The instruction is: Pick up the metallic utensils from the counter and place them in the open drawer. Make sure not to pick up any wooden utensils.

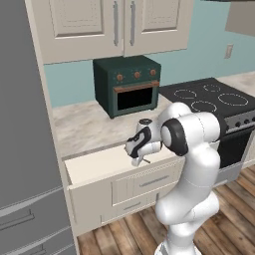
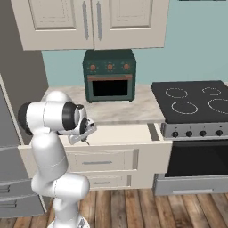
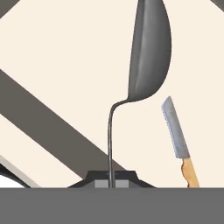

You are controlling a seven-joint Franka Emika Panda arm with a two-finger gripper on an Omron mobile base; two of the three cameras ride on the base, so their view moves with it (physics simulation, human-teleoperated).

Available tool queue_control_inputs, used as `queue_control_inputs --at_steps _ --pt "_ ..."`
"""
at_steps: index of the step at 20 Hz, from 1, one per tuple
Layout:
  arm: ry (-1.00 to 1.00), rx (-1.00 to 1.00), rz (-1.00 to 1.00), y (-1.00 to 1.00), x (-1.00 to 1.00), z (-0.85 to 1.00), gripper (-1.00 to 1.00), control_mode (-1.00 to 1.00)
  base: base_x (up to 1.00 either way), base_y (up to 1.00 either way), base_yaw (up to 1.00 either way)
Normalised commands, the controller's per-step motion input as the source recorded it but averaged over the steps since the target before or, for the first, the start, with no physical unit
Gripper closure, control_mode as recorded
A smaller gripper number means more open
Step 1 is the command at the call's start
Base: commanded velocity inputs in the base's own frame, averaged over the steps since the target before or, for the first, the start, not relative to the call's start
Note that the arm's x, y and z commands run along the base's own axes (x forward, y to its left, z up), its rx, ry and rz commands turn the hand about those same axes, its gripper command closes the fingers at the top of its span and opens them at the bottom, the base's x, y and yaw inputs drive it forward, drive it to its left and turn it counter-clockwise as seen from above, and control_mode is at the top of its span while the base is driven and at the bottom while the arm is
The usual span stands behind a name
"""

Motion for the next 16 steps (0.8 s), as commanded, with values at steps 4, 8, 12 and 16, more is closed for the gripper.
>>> queue_control_inputs --at_steps 4,8,12,16 --pt "0.0 0.0 0.0 0.01 0.1 0.0 1.0 -1.0 0.0 0.0 0.0" --pt "0.0 0.0 -0.02 0.03 0.17 0.01 1.0 -1.0 0.0 0.0 0.0" --pt "0.02 0.0 -0.08 0.01 0.31 0.11 1.0 -1.0 0.0 0.0 0.0" --pt "0.03 0.0 -0.14 0.09 0.4 0.06 1.0 -1.0 0.0 0.0 0.0"
